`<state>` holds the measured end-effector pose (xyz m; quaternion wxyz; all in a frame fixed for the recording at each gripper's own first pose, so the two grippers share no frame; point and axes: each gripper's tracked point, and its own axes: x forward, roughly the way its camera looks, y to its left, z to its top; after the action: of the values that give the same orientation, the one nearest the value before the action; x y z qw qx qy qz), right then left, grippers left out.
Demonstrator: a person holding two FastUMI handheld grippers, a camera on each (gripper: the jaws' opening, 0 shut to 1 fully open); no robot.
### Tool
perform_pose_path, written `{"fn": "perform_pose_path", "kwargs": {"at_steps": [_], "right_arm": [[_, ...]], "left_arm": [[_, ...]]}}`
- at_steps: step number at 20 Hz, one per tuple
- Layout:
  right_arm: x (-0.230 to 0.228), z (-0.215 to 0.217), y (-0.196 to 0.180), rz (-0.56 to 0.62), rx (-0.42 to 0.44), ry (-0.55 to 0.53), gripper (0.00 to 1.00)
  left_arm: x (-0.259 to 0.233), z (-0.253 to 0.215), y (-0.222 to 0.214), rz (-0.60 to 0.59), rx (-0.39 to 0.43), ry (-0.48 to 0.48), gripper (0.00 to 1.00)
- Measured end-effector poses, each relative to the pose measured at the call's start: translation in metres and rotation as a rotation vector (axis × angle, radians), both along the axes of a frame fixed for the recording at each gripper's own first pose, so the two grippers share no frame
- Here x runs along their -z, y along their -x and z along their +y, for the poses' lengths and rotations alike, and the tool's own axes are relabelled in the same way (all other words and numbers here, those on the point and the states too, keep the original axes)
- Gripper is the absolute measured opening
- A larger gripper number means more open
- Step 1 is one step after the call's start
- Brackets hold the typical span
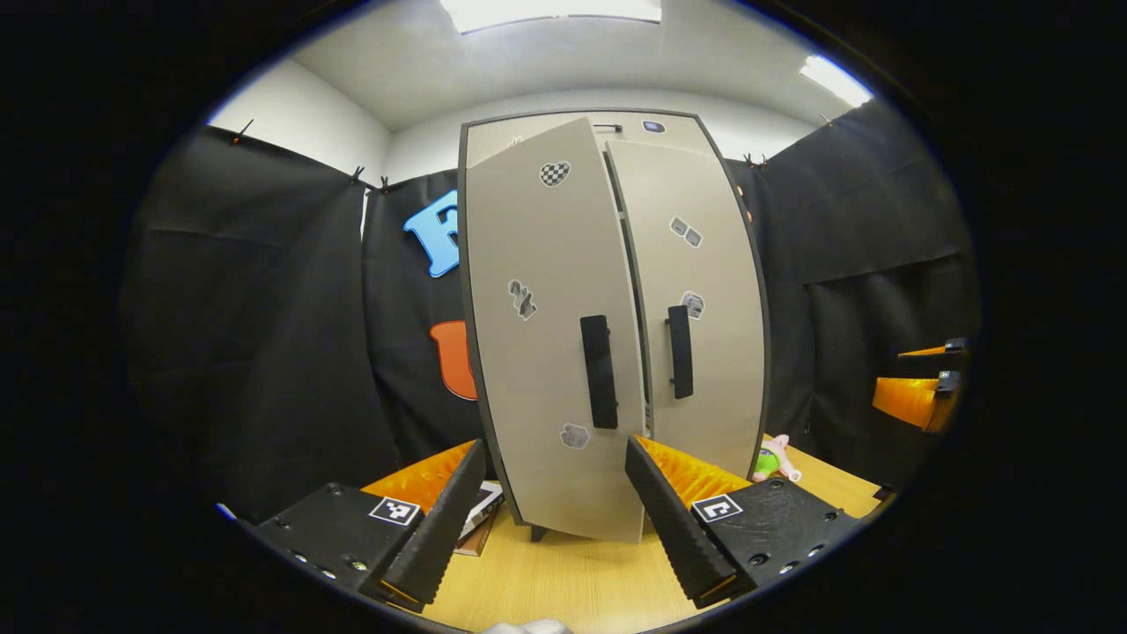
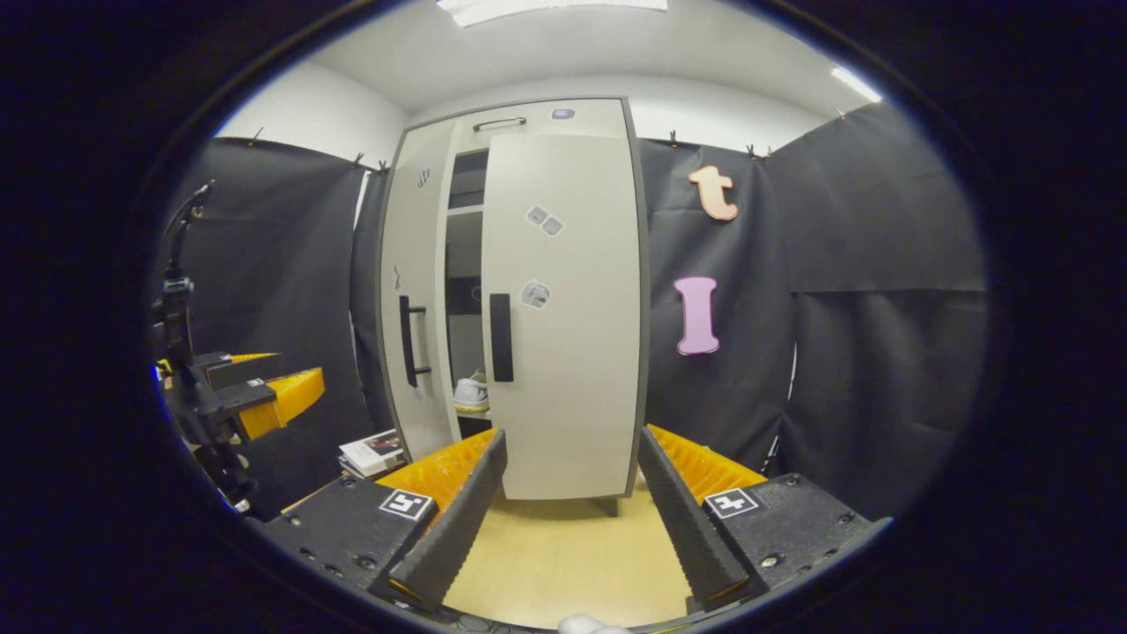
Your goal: Grab one shoe with the right hand and put it into the shoe cabinet, grab the other shoe with the left hand and put it into the shoe cabinet; then close the right door with the right hand and the left door with the left hand.
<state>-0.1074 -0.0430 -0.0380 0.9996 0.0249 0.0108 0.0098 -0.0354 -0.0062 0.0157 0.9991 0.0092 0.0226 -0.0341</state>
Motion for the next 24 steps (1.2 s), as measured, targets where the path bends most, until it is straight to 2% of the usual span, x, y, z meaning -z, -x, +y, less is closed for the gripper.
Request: {"fn": "perform_pose_path", "kwargs": {"at_steps": [2,3,5,6,7,10,11,14,15,16,17,18,22,24], "right_arm": [[-0.002,-0.003,0.004,-0.014,0.021,-0.005,0.98],[0.001,-0.002,0.006,-0.015,0.025,-0.008,0.94],[0.005,0.0,0.009,-0.007,0.028,-0.012,0.98],[0.007,0.001,0.011,-0.004,0.028,-0.015,0.94],[0.008,0.002,0.013,-0.002,0.03,-0.015,0.98],[0.012,0.004,0.022,0.002,0.03,-0.009,0.94],[0.013,0.003,0.025,0.0,0.034,-0.007,0.98],[0.012,0.007,0.029,-0.001,0.029,0.0,0.98],[0.011,0.01,0.029,-0.002,0.025,0.004,0.98],[0.011,0.012,0.029,-0.001,0.022,0.008,0.98],[0.011,0.013,0.03,-0.003,0.017,0.009,0.98],[0.01,0.015,0.03,-0.003,0.016,0.01,0.98],[0.012,0.017,0.033,0.002,0.017,0.014,0.98],[0.011,0.017,0.032,0.006,0.019,0.001,0.98]], "left_arm": [[-0.002,-0.003,0.016,-0.007,0.012,0.004,0.96],[-0.001,-0.004,0.023,-0.005,0.014,0.006,0.96],[0.002,0.002,0.037,-0.004,-0.005,0.002,0.96],[0.003,0.007,0.044,-0.005,-0.022,-0.004,0.96],[0.007,0.01,0.048,0.001,-0.033,-0.008,0.96],[0.017,0.022,0.061,0.036,-0.067,0.011,0.96],[0.018,0.023,0.064,0.037,-0.072,0.023,0.96],[0.019,0.026,0.064,0.045,-0.081,0.028,0.96],[0.019,0.026,0.063,0.045,-0.08,0.033,1.0],[0.018,0.026,0.063,0.043,-0.08,0.039,0.96],[0.016,0.024,0.061,0.044,-0.074,0.048,1.0],[0.016,0.024,0.06,0.043,-0.07,0.054,0.96],[0.013,0.021,0.056,0.041,-0.056,0.053,0.96],[0.012,0.022,0.055,0.041,-0.056,0.045,1.0]]}}
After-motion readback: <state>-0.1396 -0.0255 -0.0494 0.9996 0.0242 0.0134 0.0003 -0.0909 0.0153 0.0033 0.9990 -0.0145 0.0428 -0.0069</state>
